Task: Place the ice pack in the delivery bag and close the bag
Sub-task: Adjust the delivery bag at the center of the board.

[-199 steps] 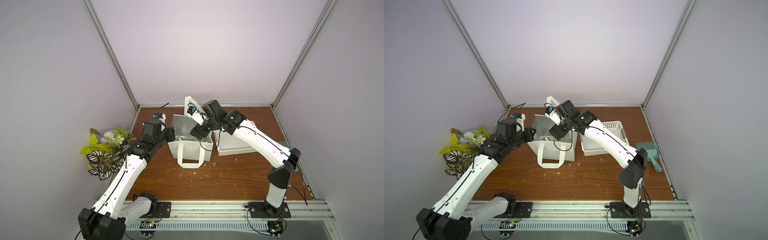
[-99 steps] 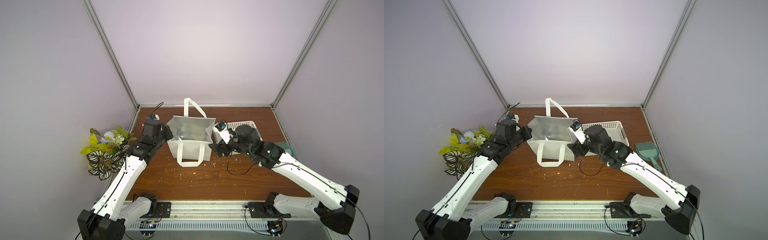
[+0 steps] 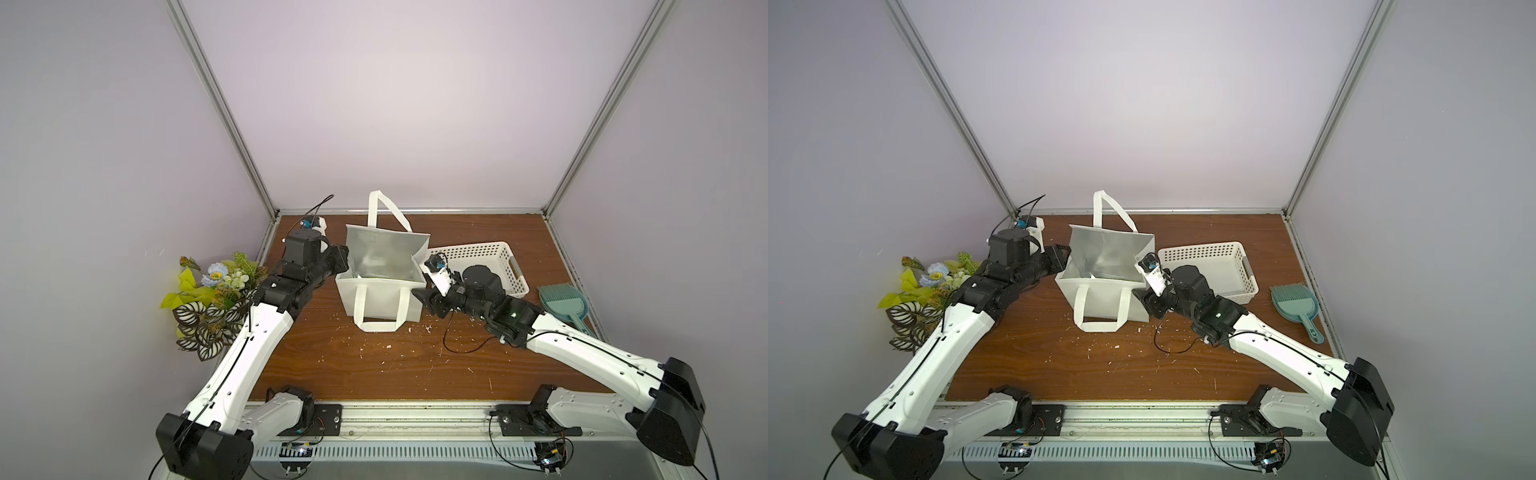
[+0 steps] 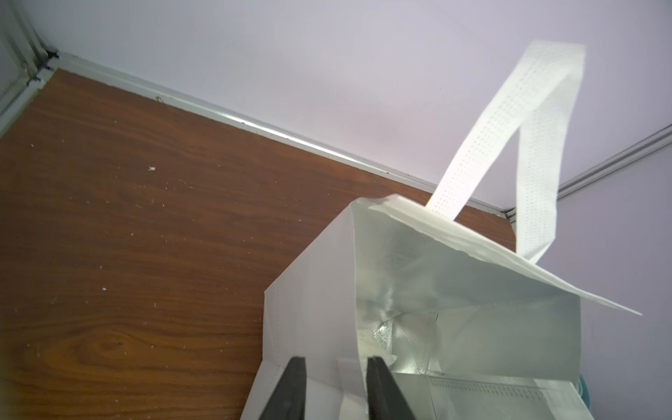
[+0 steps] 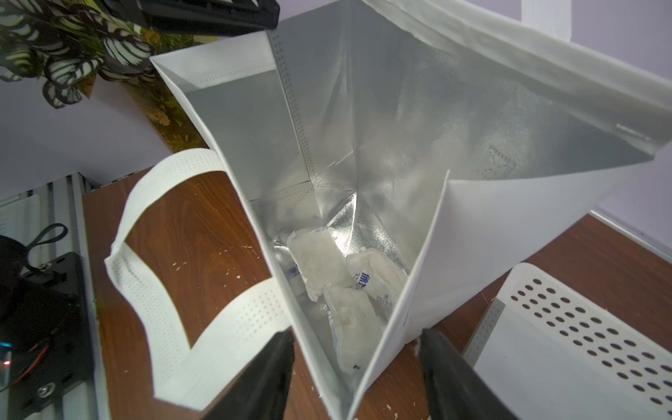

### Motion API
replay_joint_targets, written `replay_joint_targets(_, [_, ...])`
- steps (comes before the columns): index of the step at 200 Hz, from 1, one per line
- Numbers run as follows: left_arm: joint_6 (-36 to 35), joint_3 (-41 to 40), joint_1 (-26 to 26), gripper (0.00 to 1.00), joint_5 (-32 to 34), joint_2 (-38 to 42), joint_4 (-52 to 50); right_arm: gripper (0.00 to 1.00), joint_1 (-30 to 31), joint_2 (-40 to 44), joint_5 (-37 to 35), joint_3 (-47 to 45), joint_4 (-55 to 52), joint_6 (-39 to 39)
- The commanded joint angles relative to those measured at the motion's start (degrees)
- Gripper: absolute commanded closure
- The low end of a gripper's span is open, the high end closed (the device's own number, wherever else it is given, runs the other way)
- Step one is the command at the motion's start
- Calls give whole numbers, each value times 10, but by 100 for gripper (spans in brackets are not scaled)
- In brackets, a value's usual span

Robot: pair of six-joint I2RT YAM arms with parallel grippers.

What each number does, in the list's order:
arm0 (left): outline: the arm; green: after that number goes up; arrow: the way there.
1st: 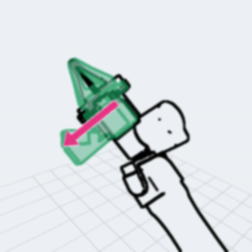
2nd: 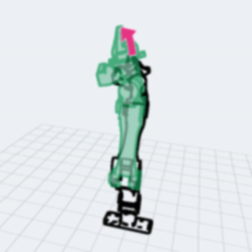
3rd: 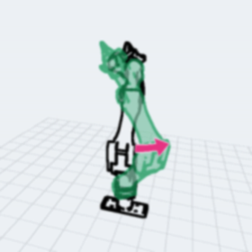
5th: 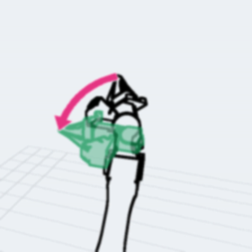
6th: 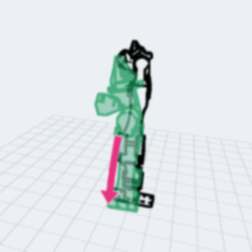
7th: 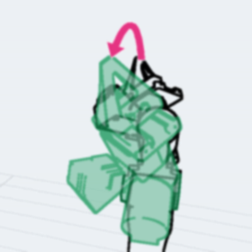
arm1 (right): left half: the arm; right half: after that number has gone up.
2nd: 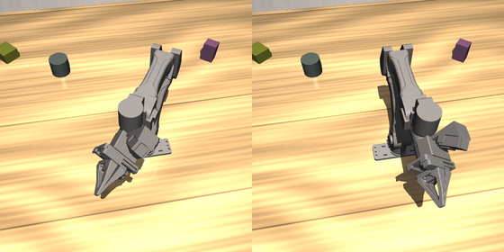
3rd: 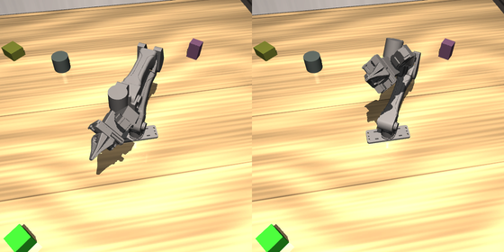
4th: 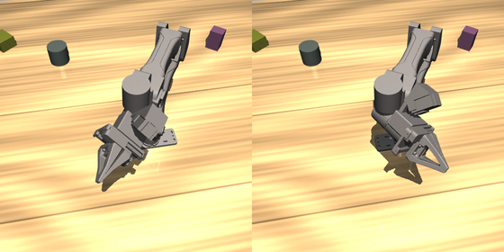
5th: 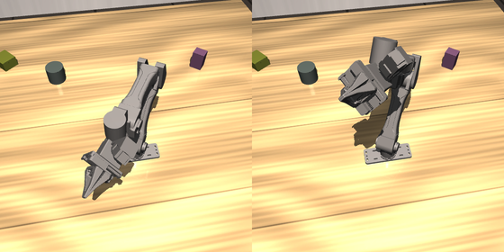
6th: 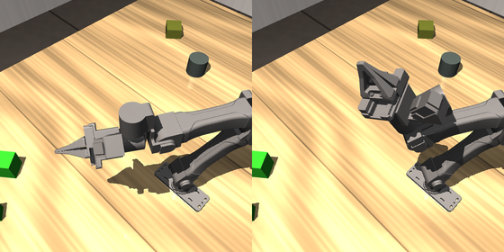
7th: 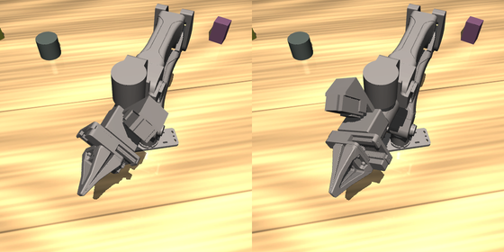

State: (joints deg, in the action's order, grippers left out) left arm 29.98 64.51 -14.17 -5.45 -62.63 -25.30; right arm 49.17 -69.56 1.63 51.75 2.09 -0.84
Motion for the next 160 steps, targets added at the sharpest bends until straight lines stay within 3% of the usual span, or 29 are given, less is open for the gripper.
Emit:
replay_joint_targets(1, [-53, 22, 21, 70, -19, 5, -25, 53, 1, -11, -15, 19, 53, -11])
replay_joint_targets(21, [-64, 25, 22, 69, -29, 8, -25, 79, -4, -15, -32, 16, 63, -26])
replay_joint_targets(26, [-69, 25, 23, 65, -30, 8, -25, 83, -5, -15, -39, 17, 64, -30])
replay_joint_targets(35, [-77, 26, 24, 57, -34, 8, -23, 86, -11, -16, -46, 18, 65, -39])
replay_joint_targets(59, [-105, 31, 27, 48, -48, 9, -17, 95, -40, -22, -14, 27, 64, -57])
replay_joint_targets(97, [-142, 29, 29, 42, -71, 16, -8, 94, -90, -41, 54, 47, 56, -76])
replay_joint_targets(160, [-181, 12, 35, 42, -124, 20, 33, 94, -159, -65, 116, 75, 12, -123])
